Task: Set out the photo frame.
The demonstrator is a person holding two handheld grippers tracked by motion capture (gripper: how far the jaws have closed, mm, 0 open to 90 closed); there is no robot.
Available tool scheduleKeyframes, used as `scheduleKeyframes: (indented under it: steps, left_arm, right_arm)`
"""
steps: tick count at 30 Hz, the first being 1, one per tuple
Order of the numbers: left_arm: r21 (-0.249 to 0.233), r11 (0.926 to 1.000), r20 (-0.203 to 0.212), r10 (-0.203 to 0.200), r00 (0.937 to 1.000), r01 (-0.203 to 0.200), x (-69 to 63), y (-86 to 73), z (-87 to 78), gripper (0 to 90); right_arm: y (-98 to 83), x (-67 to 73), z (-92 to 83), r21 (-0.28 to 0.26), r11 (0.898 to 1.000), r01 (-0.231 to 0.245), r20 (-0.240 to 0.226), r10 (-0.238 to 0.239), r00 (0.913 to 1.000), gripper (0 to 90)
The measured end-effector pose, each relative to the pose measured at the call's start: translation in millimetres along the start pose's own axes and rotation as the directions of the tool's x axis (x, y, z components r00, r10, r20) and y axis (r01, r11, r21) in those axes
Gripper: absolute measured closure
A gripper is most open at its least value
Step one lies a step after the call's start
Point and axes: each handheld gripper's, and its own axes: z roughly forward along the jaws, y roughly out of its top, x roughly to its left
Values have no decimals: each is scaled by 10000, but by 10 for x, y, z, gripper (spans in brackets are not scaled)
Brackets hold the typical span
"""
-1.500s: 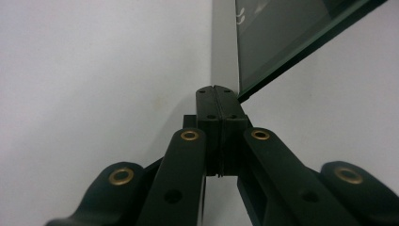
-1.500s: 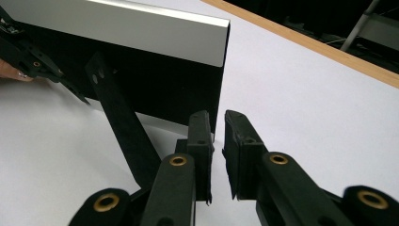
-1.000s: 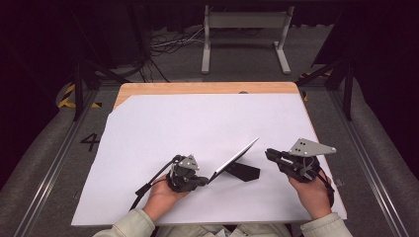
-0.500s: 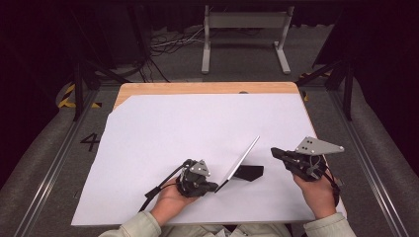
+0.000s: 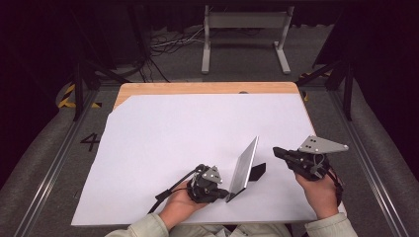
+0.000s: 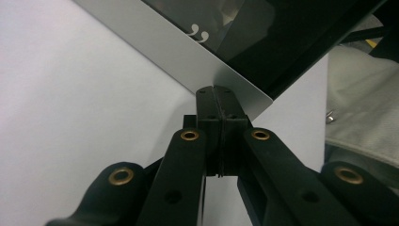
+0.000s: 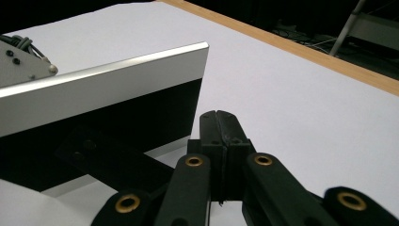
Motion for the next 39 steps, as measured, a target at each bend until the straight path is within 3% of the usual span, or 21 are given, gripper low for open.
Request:
scheduleKeyframes:
  steps: [5, 14, 21, 25, 39]
  left_arm:
    - [47, 9998, 202, 172, 9996, -173, -51, 48, 62, 900]
    - [38, 9988, 499, 480, 9976, -483, -135, 149, 187, 900]
    - [29, 9985, 529, 539, 9971, -542, -145, 182, 223, 900]
    - [42, 9971, 398, 751, 9964, -754, -176, 213, 256, 900]
    - [-98, 9965, 446, 840, 9955, -836, -219, 295, 354, 897]
  right_arm:
    - [3, -41, -40, -19, 9998, -183, -90, 183, 9998, 899]
    - [31, -42, -86, 215, 9998, 6, 333, -13, 9994, 898]
    - [40, -98, -135, 72, 9981, -604, -77, 605, 9981, 883]
    - [40, -105, -139, 65, 9973, -727, -9, 727, 9974, 874]
    - [35, -147, -146, 244, 9923, -1212, 356, 1203, 9921, 848]
